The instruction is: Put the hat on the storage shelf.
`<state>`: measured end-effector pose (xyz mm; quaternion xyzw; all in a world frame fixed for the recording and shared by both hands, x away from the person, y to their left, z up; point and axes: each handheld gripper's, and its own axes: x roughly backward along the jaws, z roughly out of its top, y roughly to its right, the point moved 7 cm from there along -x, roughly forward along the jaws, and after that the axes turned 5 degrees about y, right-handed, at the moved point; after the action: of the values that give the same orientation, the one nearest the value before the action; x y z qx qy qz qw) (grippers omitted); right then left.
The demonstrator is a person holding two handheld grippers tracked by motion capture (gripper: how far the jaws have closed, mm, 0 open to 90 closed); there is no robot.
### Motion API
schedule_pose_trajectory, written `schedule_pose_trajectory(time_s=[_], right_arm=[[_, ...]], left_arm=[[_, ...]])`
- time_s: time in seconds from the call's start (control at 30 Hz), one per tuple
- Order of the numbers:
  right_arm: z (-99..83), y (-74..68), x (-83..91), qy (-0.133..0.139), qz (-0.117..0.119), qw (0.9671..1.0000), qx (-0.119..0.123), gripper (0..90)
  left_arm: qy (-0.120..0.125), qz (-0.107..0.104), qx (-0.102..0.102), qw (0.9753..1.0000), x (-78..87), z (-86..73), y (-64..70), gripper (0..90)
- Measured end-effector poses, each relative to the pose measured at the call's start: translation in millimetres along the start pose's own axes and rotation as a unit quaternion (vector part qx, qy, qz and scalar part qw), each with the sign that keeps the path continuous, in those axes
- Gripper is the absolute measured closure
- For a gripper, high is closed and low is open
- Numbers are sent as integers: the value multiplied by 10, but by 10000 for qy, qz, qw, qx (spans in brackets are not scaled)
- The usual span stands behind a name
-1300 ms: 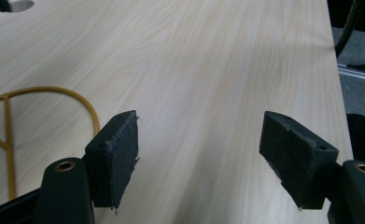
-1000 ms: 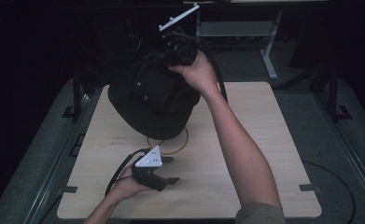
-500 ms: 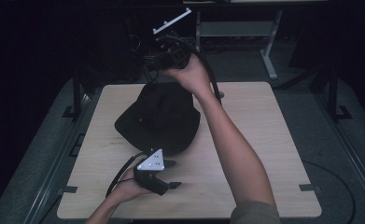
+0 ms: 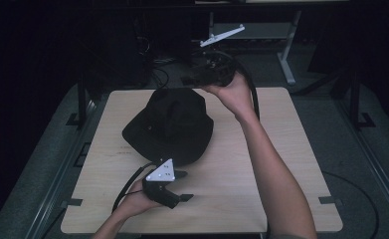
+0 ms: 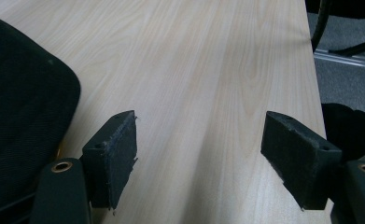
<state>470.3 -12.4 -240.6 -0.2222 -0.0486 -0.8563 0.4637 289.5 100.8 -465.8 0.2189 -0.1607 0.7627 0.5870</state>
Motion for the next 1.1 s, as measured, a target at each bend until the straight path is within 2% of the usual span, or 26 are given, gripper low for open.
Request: schedule_pose_trajectory(time_s=[0.5,0.6,0.93,1.1], right_arm=[[-224,132,267,66,-120,9998,-175,320],[-278,154,306,80,-62,9995,-307,301],[-441,230,399,109,-134,9989,-426,277],[-570,303,439,21,-210,9984,-515,266]], left_arm=[[47,-16,35,10000,0,13,-1,259],[41,-5,55,10000,-3,10,-5,257],[2,23,102,9999,-3,-3,-22,254],[28,57,109,9999,-5,-7,-35,253]])
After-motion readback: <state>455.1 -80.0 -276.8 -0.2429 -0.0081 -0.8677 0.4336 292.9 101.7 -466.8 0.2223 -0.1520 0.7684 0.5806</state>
